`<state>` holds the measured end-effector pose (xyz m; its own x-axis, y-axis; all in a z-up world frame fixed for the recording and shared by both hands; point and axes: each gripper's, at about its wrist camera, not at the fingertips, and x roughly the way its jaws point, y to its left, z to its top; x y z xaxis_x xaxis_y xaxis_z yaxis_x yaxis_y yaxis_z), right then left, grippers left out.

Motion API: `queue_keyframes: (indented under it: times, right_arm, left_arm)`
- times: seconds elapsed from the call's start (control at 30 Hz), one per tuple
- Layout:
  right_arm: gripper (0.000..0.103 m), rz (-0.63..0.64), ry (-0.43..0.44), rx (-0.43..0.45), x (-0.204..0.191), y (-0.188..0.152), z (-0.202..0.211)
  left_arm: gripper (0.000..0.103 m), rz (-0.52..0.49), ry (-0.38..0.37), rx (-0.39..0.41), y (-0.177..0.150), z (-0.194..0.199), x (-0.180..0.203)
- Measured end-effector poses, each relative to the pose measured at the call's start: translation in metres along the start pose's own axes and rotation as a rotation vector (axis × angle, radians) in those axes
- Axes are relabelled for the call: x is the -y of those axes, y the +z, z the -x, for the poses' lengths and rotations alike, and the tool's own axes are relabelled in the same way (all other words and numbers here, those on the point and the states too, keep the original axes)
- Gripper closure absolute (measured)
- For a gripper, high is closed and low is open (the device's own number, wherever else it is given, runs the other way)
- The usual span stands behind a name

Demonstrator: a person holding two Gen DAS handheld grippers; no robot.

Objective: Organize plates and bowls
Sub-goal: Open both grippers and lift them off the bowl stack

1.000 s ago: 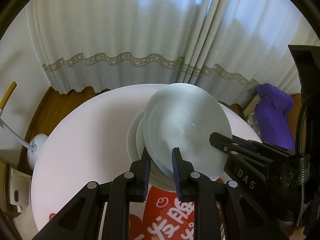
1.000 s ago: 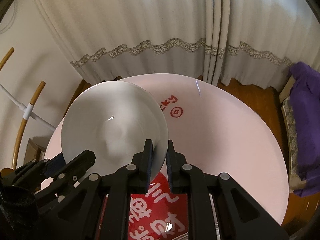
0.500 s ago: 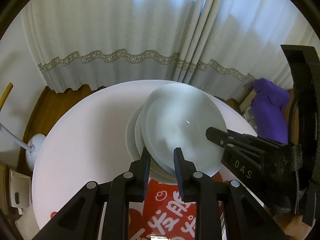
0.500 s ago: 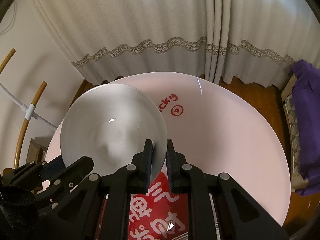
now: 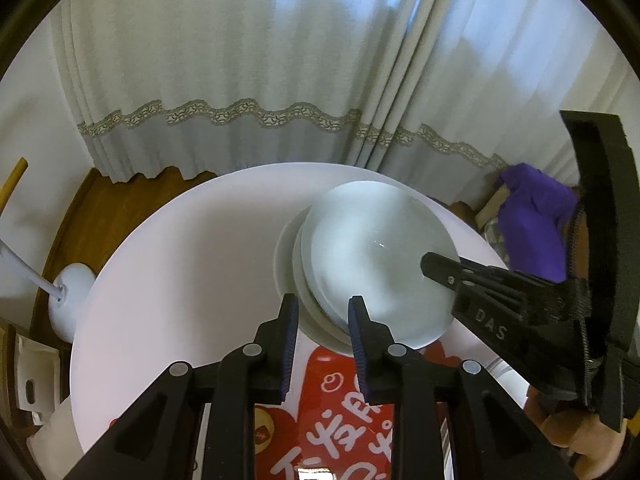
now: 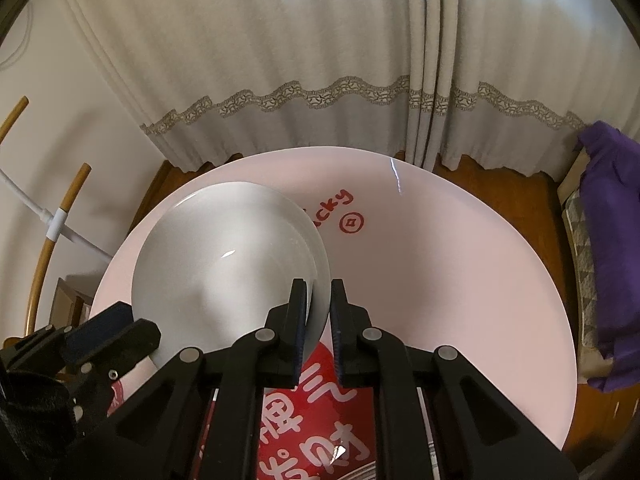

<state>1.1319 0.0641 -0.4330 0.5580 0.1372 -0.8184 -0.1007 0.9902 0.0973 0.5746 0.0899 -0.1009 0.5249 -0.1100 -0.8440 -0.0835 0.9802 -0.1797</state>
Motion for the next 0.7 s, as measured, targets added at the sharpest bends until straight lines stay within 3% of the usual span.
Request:
queue_keyframes:
  times: [0.3,0.43,0.6,0.7]
  right_arm:
    - [0.088,-0.005,-0.017,-0.001,0.000,0.000,0.009]
    - [0.083,-0.004,-0.019,0.009,-0.002,-0.003,0.023]
    - [0.044,-0.003,-0.028,0.026,-0.006,-0.009,0.044]
    - [0.037,-0.002,-0.045,0.030,-0.011,-0.013,0.059]
  left_arm:
    - [0.076,0.008,-0.006,0.000,-0.001,0.005,0.001]
    - [0.072,0.010,-0.013,0.006,-0.003,0.014,0.001]
    - [0.063,-0.005,-0.014,0.025,-0.009,0.034,0.003]
    - [0.052,-0.019,-0.008,0.037,-0.011,0.048,0.005]
